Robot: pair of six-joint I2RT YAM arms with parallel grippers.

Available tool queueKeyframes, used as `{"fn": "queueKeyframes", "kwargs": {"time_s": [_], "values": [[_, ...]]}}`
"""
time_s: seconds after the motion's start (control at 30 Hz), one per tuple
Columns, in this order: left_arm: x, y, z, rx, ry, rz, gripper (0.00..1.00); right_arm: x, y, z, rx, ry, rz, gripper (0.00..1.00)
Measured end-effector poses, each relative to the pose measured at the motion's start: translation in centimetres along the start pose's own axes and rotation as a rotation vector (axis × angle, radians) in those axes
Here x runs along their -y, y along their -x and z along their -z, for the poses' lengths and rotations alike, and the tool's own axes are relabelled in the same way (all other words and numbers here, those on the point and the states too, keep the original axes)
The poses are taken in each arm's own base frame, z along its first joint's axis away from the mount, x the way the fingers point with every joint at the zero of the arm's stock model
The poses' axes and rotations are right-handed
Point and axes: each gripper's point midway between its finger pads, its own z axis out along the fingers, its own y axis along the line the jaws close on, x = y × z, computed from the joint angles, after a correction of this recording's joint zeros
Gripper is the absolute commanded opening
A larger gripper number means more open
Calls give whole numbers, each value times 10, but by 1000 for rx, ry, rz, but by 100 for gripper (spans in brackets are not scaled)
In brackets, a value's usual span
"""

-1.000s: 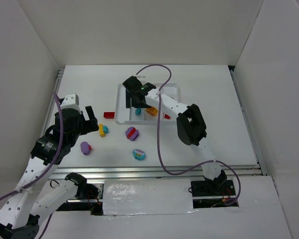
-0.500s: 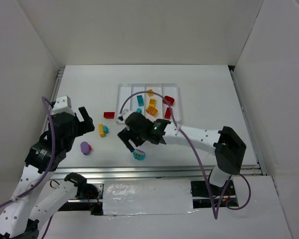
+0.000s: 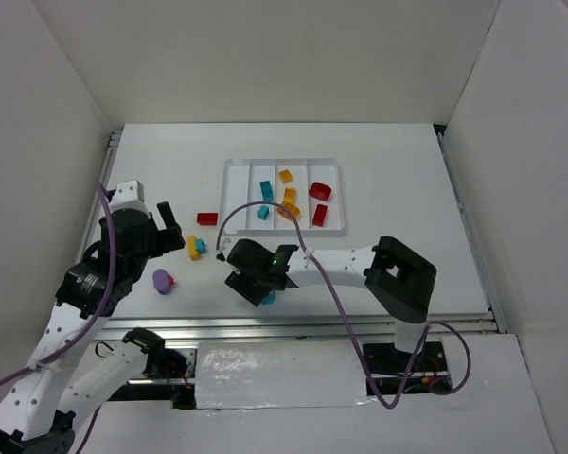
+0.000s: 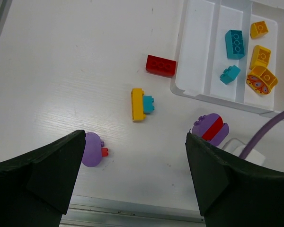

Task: Sort the legos into containers by color

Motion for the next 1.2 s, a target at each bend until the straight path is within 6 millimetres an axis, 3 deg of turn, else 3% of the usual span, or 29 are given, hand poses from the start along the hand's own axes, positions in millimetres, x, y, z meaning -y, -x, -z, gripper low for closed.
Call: {"fn": "queueKeyframes", "kwargs": {"time_s": [0.03,0.1,0.23,0.27,0.37,0.47,0.53,0.63,0.73,0.83,0.9,0.97,1.03,1.13,1.2], "values": [[0,0,0,-1,-3,0,100,-1,-3,-3,-11,3,4,52],[1,0,0,-2,-5,0,100,-3,-9,-11,-36,12,10,46],[1,-1,0,-3,-7,-1,99,-6,-7,-12,-36,31,13,24],[1,0,1,-2,-8,0,99,-7,-7,-12,-35,37,13,0],[1,0,2,2,-13,2,99,-11,-8,-7,-22,63,10,0],[1,1,3,6,-16,4,99,-17,-7,12,25,112,0,0],[1,1,3,7,-16,5,99,-18,8,33,107,134,-10,0],[1,2,4,12,-19,7,99,-5,54,63,282,104,-68,0],[1,3,6,18,-21,10,99,38,108,71,370,-17,-214,0],[1,3,6,19,-22,11,99,115,182,55,438,-185,-421,0],[1,4,7,24,-25,14,99,173,212,34,473,-285,-530,0],[1,5,8,29,-28,17,99,221,210,14,452,-379,-592,0],[1,6,9,35,-31,19,100,261,195,-7,406,-455,-641,0],[1,7,10,40,-35,22,99,296,173,-28,351,-511,-687,0],[1,8,11,44,-37,23,99,305,163,-38,322,-504,-703,0]]}}
